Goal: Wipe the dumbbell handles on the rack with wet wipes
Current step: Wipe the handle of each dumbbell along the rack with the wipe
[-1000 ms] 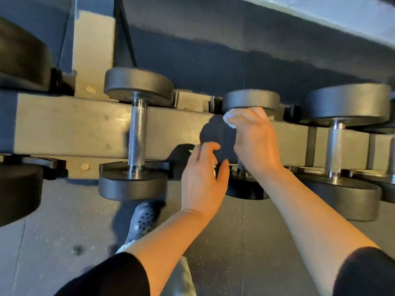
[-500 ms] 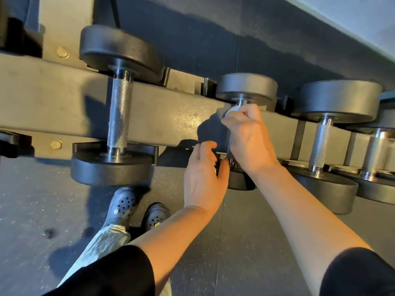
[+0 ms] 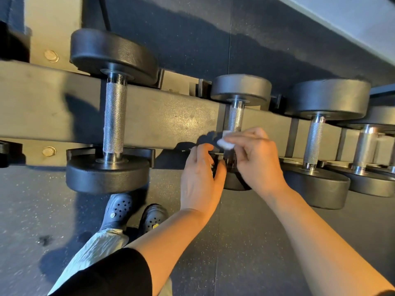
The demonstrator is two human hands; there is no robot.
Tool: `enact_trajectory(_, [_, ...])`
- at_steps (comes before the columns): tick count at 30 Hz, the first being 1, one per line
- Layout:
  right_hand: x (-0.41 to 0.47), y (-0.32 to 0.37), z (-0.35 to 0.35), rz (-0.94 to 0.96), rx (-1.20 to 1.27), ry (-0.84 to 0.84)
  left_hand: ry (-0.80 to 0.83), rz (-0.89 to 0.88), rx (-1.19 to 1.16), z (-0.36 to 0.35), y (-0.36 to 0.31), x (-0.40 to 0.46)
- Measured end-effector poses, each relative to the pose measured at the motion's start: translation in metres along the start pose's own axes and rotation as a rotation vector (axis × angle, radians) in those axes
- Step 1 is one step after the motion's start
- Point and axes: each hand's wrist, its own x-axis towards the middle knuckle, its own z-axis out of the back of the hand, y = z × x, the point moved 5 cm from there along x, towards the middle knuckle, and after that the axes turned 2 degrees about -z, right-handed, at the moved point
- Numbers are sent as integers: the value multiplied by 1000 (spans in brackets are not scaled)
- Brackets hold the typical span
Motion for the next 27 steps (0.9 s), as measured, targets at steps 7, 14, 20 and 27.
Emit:
enact_trajectory(7, [37, -13, 12, 81, -124, -258, -3, -40, 15, -1, 1, -1])
enact_trajectory(14, [28, -15, 2, 215, -188, -214, -42, -57, 60, -3, 2, -3])
enact_trajectory(20, [31, -19, 1, 280, -113, -239, -149, -68, 129, -12, 1, -4])
enact_trajectory(27, [5, -39, 0, 251, 128, -111, -310, -35, 192, -19, -7, -4])
